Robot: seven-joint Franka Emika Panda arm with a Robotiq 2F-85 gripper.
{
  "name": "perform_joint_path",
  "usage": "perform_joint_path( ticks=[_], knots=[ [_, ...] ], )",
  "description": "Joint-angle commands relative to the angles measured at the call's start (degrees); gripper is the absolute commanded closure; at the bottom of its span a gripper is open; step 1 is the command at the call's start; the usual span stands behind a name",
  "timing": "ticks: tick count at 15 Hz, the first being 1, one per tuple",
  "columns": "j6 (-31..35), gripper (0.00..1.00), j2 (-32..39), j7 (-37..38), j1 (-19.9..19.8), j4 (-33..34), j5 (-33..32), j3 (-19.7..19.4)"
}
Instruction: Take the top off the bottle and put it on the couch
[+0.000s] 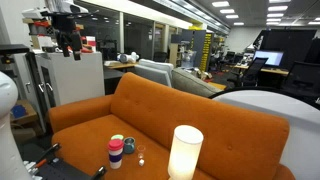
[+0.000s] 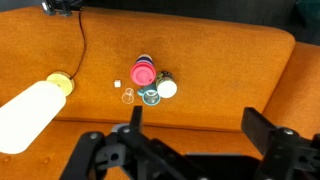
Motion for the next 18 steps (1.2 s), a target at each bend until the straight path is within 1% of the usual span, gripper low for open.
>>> perform_joint_path(
  ticks=[1,2,5,9,10,12,14,15,17,18],
  knots=[
    [-0.15,0.00,0.04,0.03,0.06,0.12,-0.08,-0.08],
    [0.27,0.00,0.89,1.06,-0.57,0.43,-0.86,0.69],
    [0.89,0.00,4.24,2.63,-0.83,1.48,-2.00,2.32],
    [9.56,0.00,12.48,7.23,-1.31,2.31,-5.12,6.15],
    [13.62,0.00,15.05,9.05,-1.69,2.21,-6.74,7.13],
    [17.05,0.00,20.81,12.65,-2.36,3.12,-10.77,8.18],
    [18.66,0.00,26.31,16.87,-2.51,4.40,-14.26,7.97],
    [18.44,0.00,22.08,14.40,0.14,1.45,-12.24,5.84],
    [19.31,0.00,26.12,16.35,0.09,2.96,-13.91,5.49],
    [19.29,0.00,26.80,16.48,0.09,3.62,-14.02,5.42]
  ],
)
